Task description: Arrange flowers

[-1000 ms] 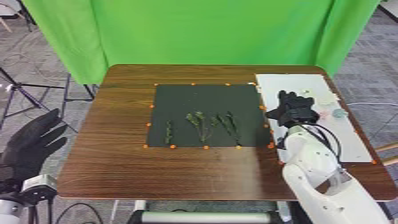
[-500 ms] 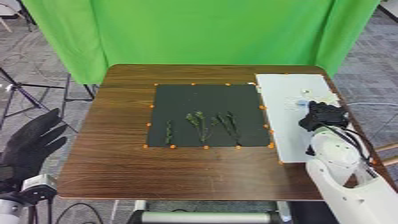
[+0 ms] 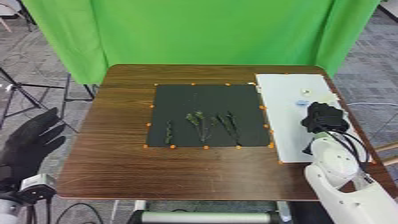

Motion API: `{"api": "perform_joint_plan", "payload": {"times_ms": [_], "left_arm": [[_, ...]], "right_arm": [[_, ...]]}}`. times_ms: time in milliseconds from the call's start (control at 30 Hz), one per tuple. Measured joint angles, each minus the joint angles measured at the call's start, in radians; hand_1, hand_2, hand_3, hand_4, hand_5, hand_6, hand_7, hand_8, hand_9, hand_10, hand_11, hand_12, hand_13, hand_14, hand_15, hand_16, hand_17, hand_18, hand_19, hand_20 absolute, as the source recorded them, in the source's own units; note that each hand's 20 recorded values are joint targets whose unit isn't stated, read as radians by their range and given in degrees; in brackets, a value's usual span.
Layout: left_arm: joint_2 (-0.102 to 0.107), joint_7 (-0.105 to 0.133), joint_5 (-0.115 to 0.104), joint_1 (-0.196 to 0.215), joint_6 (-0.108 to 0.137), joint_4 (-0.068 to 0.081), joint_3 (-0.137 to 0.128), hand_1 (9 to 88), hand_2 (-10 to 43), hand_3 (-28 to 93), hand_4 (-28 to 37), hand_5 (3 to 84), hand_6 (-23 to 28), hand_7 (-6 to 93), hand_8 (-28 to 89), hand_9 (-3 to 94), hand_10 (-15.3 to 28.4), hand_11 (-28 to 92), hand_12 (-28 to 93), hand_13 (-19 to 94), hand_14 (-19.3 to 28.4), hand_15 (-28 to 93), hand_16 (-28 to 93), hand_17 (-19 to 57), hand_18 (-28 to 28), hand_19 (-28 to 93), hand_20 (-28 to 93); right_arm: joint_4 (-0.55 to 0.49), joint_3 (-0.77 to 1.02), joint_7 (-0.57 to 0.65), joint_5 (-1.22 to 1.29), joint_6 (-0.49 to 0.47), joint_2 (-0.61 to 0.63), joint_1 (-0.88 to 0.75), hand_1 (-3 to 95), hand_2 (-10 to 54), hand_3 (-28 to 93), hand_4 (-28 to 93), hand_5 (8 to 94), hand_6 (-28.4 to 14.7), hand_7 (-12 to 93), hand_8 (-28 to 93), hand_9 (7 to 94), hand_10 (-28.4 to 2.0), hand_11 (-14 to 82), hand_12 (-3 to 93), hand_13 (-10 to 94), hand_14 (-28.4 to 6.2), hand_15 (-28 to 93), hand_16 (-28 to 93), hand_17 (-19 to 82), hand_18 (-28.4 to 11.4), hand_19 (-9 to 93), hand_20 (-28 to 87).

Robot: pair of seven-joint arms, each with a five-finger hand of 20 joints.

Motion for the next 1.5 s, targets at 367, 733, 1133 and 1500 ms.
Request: {"api": "perform_joint_plan", "payload": {"times_ms": [367,733,1133,1500], "left_arm": [[0.06,-0.026,-0.002,0.03,-0.015,-0.004,-0.1,23.6,-2.8,71,-27.8,25.0,2.1,23.2,-11,19.2,9.4,16,18,16,11.4,21,6,-10.3,18.0,38,10],[0.12,-0.05,-0.003,0.013,-0.029,-0.004,-0.137,23.4,-2.7,71,-27.8,25.0,2.0,23.2,-11,19.2,9.5,16,18,16,11.5,21,6,-10.4,18.1,38,10],[0.129,-0.058,-0.003,-0.022,-0.025,0.01,-0.083,23.6,-2.7,71,-28.2,26.0,2.5,23.2,-12,19.7,10.5,16,19,16,12.0,22,7,-10.5,18.2,38,11],[0.157,-0.08,-0.004,-0.066,-0.027,0.028,-0.033,23.9,-2.6,71,-28.3,26.9,3.1,22.7,-13,20.3,11.1,17,19,16,12.8,23,7,-10.5,18.4,39,11]], "right_arm": [[-0.05,-0.177,-0.143,0.012,0.013,-0.016,0.11,47.0,-9.1,84,-24,66.1,0.4,54,5,83.6,-6.8,23.0,53.4,78,-4.6,64,28,32,-20.3,83,45],[-0.066,-0.428,-0.316,0.005,0.012,-0.236,0.31,46.2,-9.5,84,-23,66.6,1.1,54,5,84.2,-6.4,22.2,53.2,77,-4.9,64,29,31,-20.3,82,46],[0.028,-0.623,-0.394,-0.105,-0.062,-0.405,0.337,45.9,-9.5,84,-24,65.8,2.0,54,5,83.7,-6.1,21.6,53.6,76,-5.0,64,29,30,-20.1,82,46],[0.109,-0.668,-0.385,-0.155,-0.081,-0.46,0.339,45.5,-9.5,83,-25,64.4,2.2,54,7,81.9,-6.4,23.5,54.6,75,-5.1,65,29,29,-20.0,81,47]]}}
